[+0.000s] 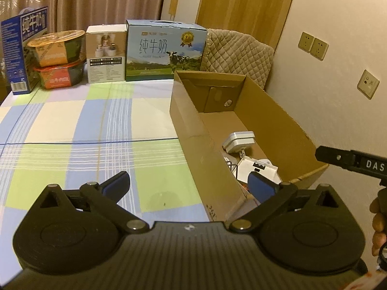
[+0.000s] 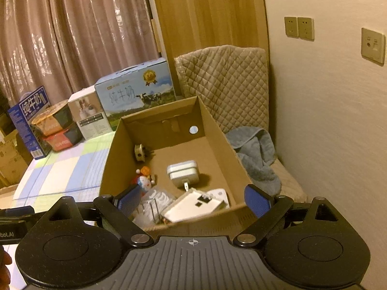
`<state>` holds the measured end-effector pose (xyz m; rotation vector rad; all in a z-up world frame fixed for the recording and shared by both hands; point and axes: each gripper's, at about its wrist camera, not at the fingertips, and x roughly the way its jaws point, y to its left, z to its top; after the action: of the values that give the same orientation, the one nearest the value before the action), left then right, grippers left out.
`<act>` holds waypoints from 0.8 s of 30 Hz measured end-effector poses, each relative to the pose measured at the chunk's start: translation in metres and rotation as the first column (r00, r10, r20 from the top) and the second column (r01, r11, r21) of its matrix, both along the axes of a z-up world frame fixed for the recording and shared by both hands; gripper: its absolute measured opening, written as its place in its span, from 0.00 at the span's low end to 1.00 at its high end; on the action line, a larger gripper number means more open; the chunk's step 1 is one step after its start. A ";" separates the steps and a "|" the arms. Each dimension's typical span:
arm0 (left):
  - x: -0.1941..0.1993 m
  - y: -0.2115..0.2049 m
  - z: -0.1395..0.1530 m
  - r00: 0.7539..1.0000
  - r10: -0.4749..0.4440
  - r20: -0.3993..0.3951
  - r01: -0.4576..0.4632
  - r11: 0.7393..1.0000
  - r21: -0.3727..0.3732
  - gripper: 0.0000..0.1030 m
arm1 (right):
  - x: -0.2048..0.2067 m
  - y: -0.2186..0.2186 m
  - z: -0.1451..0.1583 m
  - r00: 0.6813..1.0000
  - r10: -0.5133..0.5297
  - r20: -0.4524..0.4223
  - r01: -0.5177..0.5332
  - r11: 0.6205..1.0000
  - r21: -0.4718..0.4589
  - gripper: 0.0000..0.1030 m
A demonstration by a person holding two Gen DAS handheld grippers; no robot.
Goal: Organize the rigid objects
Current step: 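Withdraw both open tools from the box back over the table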
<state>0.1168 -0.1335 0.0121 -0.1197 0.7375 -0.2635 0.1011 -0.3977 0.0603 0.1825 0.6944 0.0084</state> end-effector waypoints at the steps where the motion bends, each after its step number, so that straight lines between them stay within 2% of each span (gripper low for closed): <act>1: -0.004 0.000 0.002 1.000 0.003 0.002 -0.003 1.000 0.001 0.99 | -0.004 0.001 0.001 1.000 0.006 -0.003 -0.006 1.000 0.002 0.87; 12: -0.052 0.004 0.020 0.998 0.067 0.022 -0.066 0.998 -0.013 0.99 | -0.051 0.019 0.019 0.995 0.085 -0.052 -0.085 0.996 0.001 0.87; 21: -0.074 0.013 0.027 0.995 0.096 -0.021 -0.097 0.994 -0.043 0.99 | -0.074 0.029 0.024 0.988 0.133 -0.075 -0.133 0.991 0.009 0.87; 24: -0.084 0.013 0.025 0.995 0.091 -0.035 -0.092 0.996 -0.021 0.99 | -0.082 0.033 0.026 0.986 0.145 -0.079 -0.147 0.989 -0.013 0.87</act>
<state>0.0327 -0.1202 0.0372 -0.1795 0.7608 -0.1833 0.0192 -0.3648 0.0863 0.1145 0.7838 0.1358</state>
